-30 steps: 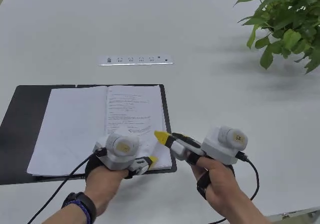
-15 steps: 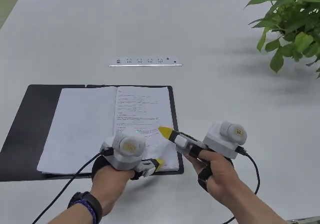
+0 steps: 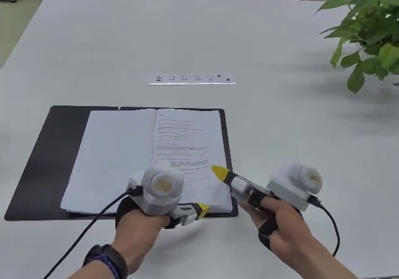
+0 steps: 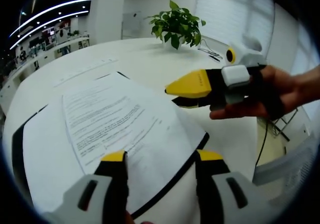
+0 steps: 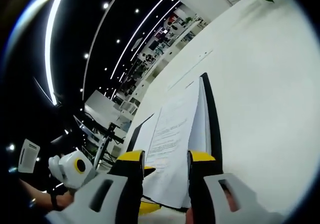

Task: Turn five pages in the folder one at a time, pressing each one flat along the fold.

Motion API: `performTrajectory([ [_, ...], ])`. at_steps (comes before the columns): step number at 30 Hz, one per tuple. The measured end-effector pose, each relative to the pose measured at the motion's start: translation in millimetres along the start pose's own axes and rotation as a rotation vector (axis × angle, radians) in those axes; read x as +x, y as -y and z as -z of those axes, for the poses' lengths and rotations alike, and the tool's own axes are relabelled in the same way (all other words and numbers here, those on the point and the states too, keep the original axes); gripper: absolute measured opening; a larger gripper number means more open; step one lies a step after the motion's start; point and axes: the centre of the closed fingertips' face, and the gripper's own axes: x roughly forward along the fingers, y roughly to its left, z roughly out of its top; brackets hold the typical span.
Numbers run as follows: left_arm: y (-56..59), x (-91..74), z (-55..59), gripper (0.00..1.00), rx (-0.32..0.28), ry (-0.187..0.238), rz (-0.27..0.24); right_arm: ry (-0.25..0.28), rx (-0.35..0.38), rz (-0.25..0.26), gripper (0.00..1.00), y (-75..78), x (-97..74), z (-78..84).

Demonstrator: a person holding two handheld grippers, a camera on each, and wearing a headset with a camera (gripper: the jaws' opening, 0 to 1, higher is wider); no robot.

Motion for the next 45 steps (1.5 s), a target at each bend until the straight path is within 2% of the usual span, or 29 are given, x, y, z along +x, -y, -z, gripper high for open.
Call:
performTrajectory([
  [6, -8.6, -18.1, 1.0, 0.58, 0.011, -0.003, -0.017, 0.015, 0.022, -0.017, 0.24, -5.5, -5.1, 4.2],
  [10, -14.9, -32.7, 1.2, 0.59, -0.002, 0.006, -0.034, 0.007, 0.024, -0.027, 0.19, -10.2, -5.9, 8.8],
  [13, -19.9, -42.5, 4.1, 0.6, 0.002, 0.004, -0.047, 0.014, 0.034, -0.037, 0.1, -12.4, -6.4, 9.5],
  [16, -26.5, -50.7, 5.0, 0.6, -0.033, 0.013, -0.06, 0.02, 0.037, -0.041, 0.05, -14.2, -6.1, 9.5],
  [19, -34.0, -62.6, 3.0, 0.61, -0.042, 0.024, -0.077, 0.024, 0.039, -0.037, 0.0, -14.8, -5.4, 8.8],
  [29, -52.7, -94.5, 0.2, 0.62, -0.074, 0.071, -0.133, 0.02, 0.028, -0.04, 0.0, -25.2, -0.3, 2.6],
  [30, -53.8, -97.8, -0.3, 0.62, -0.087, 0.085, -0.137, 0.024, 0.028, -0.044, 0.0, -26.8, 1.2, 1.9],
  [39, -55.6, -113.5, 2.0, 0.64, -0.086, 0.097, -0.147, 0.035, 0.017, -0.068, 0.0, -48.3, 11.5, 0.9],
  [45, -60.6, -121.9, 5.4, 0.64, -0.097, 0.105, -0.156, 0.046, 0.02, -0.088, 0.0, -58.2, 18.5, -0.8],
])
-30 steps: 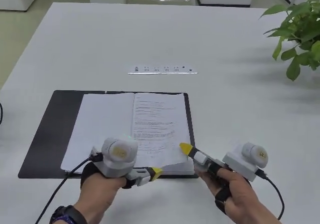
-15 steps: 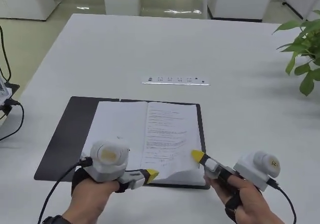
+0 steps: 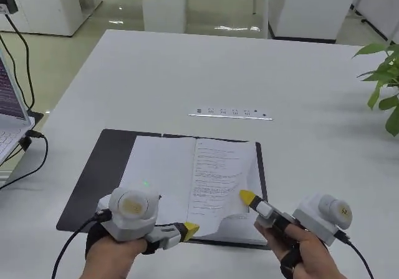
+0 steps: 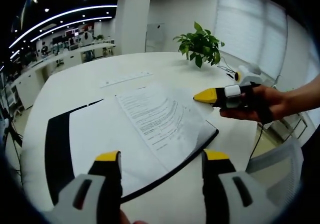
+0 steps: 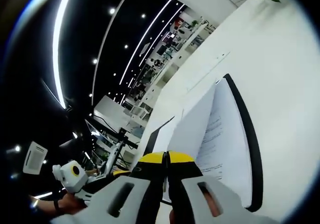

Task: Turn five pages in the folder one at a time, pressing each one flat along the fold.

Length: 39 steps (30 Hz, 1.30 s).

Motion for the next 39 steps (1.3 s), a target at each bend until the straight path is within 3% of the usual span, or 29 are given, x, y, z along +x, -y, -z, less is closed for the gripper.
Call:
performTrajectory([
  [10, -17.2, -15.6, 12.9, 0.65, -0.036, 0.0, -0.033, -0.003, -0.003, -0.034, 0.0, -20.7, 14.4, 3.8],
  [24, -35.4, -37.3, 23.1, 0.68, -0.052, 0.003, -0.088, -0.032, -0.002, -0.089, 0.0, -46.2, 48.7, 17.0],
  [39, -49.6, -58.4, 19.5, 0.68, -0.087, 0.042, -0.128, -0.076, -0.004, -0.121, 0.0, -66.2, 75.3, 32.1],
])
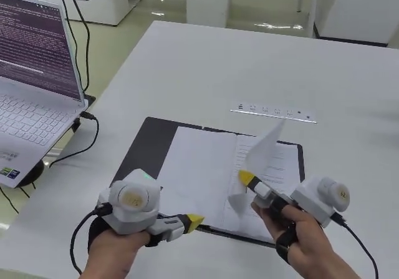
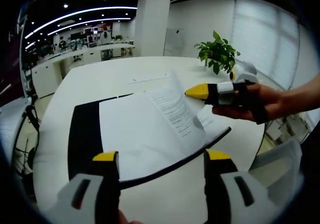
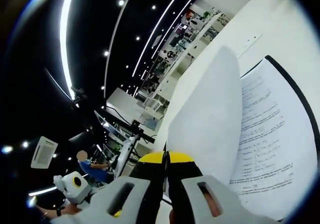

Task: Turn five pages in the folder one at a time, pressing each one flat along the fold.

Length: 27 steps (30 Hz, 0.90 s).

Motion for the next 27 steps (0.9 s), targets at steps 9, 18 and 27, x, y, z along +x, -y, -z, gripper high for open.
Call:
performTrajectory([
  [9, -8.1, -4.7, 1.2, 0.68, -0.01, 0.004, -0.013, -0.02, -0.002, -0.019, 0.0, -8.3, 17.9, 5.3],
  [18, -15.2, -8.6, 2.5, 0.69, -0.021, 0.007, -0.022, -0.043, 0.003, -0.034, 0.0, -13.4, 35.9, 15.7],
  [27, -26.6, -11.7, 4.4, 0.69, -0.027, 0.003, -0.038, -0.057, 0.015, -0.04, 0.0, -20.9, 50.2, 25.7],
])
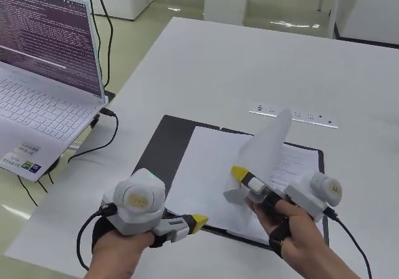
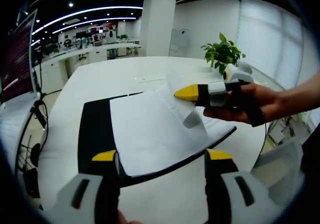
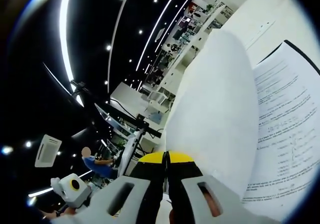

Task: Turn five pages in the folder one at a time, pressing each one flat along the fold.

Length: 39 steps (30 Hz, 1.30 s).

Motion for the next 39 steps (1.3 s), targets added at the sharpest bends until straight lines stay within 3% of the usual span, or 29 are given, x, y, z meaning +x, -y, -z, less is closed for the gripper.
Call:
performTrajectory([
  [6, -3.7, 0.3, 3.7, 0.7, 0.007, -0.015, -0.009, -0.005, 0.008, -0.003, 0.0, -2.3, 10.4, 2.4],
  [26, -7.6, -0.8, 5.8, 0.7, -0.03, -0.001, -0.012, -0.049, 0.034, 0.021, 0.0, -3.6, 42.6, 28.1],
  [30, -4.2, 2.8, 11.4, 0.7, -0.031, -0.015, -0.003, -0.06, 0.045, 0.03, 0.0, -0.7, 48.5, 34.9],
  [39, -4.3, 7.4, 9.1, 0.7, -0.042, -0.014, 0.005, -0.082, 0.068, 0.034, 0.0, 1.4, 57.6, 47.1],
])
